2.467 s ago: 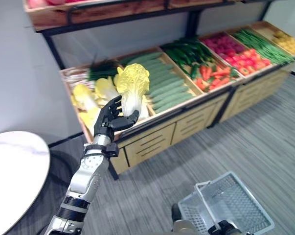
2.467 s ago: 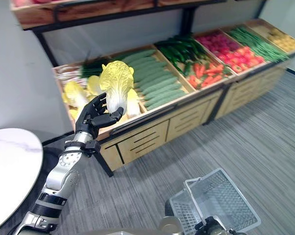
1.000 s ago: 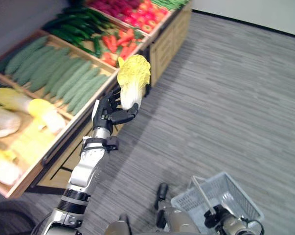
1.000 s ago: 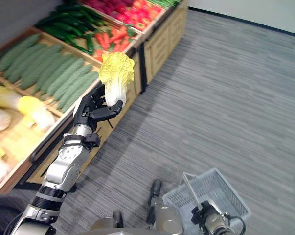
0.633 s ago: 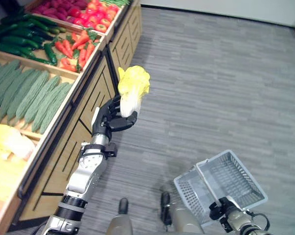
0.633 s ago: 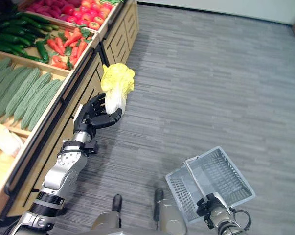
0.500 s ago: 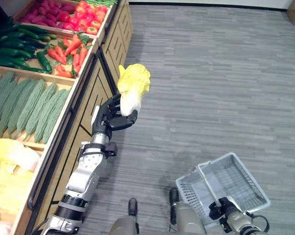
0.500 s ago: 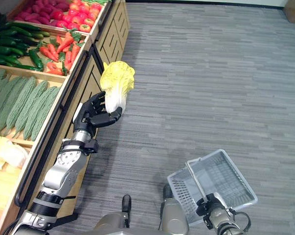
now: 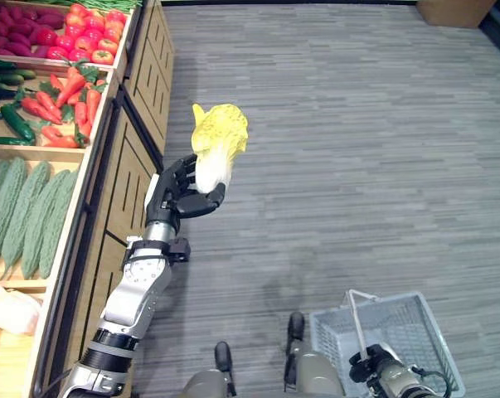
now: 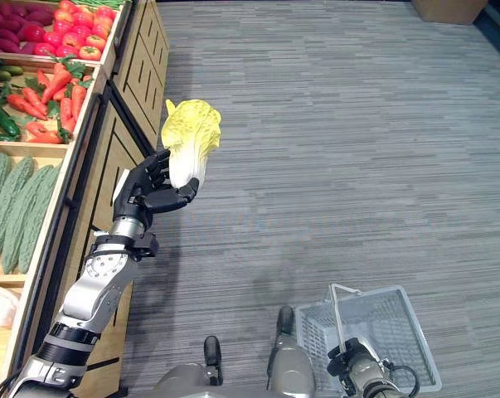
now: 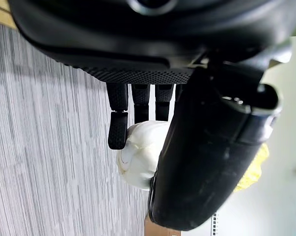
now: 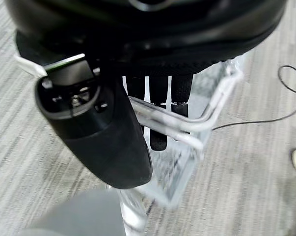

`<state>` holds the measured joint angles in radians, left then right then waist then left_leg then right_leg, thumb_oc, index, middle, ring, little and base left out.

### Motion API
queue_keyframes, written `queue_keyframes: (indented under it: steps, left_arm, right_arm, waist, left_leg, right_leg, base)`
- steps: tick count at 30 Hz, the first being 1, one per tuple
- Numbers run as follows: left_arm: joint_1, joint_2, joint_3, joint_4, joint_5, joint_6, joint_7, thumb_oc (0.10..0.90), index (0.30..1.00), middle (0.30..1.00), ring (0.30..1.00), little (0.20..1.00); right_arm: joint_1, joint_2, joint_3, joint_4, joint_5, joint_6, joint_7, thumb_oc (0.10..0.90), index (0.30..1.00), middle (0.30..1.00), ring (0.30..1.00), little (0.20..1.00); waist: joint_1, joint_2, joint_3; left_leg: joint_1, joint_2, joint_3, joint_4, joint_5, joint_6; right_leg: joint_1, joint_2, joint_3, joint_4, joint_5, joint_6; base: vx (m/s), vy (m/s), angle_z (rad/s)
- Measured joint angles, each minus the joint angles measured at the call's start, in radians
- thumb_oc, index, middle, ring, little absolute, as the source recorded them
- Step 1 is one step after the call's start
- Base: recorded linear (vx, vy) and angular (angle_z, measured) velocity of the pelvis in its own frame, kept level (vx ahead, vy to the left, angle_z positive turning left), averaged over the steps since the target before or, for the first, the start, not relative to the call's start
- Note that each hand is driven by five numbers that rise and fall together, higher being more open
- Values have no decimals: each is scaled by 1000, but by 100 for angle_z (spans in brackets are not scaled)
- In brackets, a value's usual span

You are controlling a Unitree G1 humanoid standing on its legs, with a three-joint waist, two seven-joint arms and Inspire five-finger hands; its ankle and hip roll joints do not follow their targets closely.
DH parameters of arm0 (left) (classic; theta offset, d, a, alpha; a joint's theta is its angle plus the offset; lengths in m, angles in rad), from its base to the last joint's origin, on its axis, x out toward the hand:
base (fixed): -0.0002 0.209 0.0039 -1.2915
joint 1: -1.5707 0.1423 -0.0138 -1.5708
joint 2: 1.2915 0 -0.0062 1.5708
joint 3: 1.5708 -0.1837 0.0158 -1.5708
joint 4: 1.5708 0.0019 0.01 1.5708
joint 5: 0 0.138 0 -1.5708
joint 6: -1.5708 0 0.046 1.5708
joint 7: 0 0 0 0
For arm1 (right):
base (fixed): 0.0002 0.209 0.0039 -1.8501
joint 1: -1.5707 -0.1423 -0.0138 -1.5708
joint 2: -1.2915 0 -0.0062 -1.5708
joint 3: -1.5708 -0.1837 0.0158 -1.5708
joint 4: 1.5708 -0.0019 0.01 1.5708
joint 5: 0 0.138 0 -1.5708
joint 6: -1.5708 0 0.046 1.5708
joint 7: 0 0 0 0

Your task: Get the vegetables into the basket

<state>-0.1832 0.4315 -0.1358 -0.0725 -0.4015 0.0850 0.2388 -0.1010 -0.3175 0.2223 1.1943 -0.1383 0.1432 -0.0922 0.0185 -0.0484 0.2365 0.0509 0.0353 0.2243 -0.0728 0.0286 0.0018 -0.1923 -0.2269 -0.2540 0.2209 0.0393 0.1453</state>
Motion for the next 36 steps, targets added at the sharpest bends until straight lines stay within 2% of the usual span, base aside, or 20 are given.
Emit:
queue_keyframes:
  steps: [1, 3, 8, 16, 20, 24, 27, 32, 36]
  left_arm:
    - [4, 5, 6, 0, 0, 3, 2, 400, 300, 300, 300, 300]
    - [15, 4, 12, 0, 0, 7, -1, 400, 300, 300, 300, 300]
    - [15, -18, 12, 0, 0, 8, -20, 400, 300, 300, 300, 300]
    - [44, -22, 8, -7, 13, 13, -47, 400, 300, 300, 300, 300]
    - [102, -21, -14, -7, 21, 28, -76, 400, 300, 300, 300, 300]
    - [159, -23, -84, -2, 48, 46, -123, 400, 300, 300, 300, 300]
    - [169, -65, -132, 67, 70, 57, -143, 400, 300, 300, 300, 300]
    - [182, -126, -147, 190, 113, 84, -129, 400, 300, 300, 300, 300]
    - [187, -156, -148, 259, 150, 98, -106, 400, 300, 300, 300, 300]
  right_arm:
    - [-4, -3, 1, -6, 0, -1, -1, 400, 300, 300, 300, 300]
    - [-17, -16, 1, -26, 0, -5, -4, 400, 300, 300, 300, 300]
    - [-36, -17, 8, -32, 0, -7, -8, 400, 300, 300, 300, 300]
    - [-39, -18, 23, -47, 1, -15, -12, 400, 300, 300, 300, 300]
    - [-21, -23, 24, -84, 1, -2, -13, 400, 300, 300, 300, 300]
    - [-13, -66, 75, -210, -2, 21, -8, 400, 300, 300, 300, 300]
    - [-15, -102, 90, -356, -2, 29, 0, 400, 300, 300, 300, 300]
    - [-26, -110, 91, -549, 32, 23, -2, 400, 300, 300, 300, 300]
    - [-36, -96, 92, -635, 44, 21, -5, 400, 300, 300, 300, 300]
  waist:
    - [6, -4, 0]
    - [6, 18, -4]
    - [0, 23, -8]
    - [0, 50, -40]
    - [-4, 52, -59]
    - [-6, 54, -64]
    - [-9, 57, -66]
    - [-9, 75, -83]
    - [-6, 81, -88]
  left_leg:
    - [1, 1, 5, 3, 0, -7]
    - [1, 24, 16, 3, 4, -14]
    - [2, 51, 14, 10, 1, -39]
    - [10, 43, -8, 7, 3, -42]
    - [12, 40, -21, 6, 4, -43]
    - [16, 36, -21, 6, 7, -41]
    - [16, 36, -20, 5, 11, -40]
    - [16, 40, -19, 5, 12, -41]
    - [16, 40, -19, 4, 13, -41]
  right_leg:
    - [9, 6, -1, -25, -20, -17]
    - [51, 51, 13, -135, 31, -30]
    - [131, 88, 7, -311, 114, -44]
    - [149, 82, -12, -309, 117, -42]
    - [158, 77, -23, -309, 116, -41]
    - [162, 74, -21, -309, 118, -39]
    - [161, 74, -19, -310, 120, -41]
    - [160, 78, -18, -310, 120, -41]
    - [160, 78, -18, -309, 120, -41]
  base:
    - [-53, -71, -29]
    - [2, -98, -34]
    - [34, -90, -9]
    - [8, -42, 8]
    - [23, -30, 10]
    - [8, -41, 0]
    - [4, -27, -1]
    - [14, -44, -1]
    - [8, -36, 0]
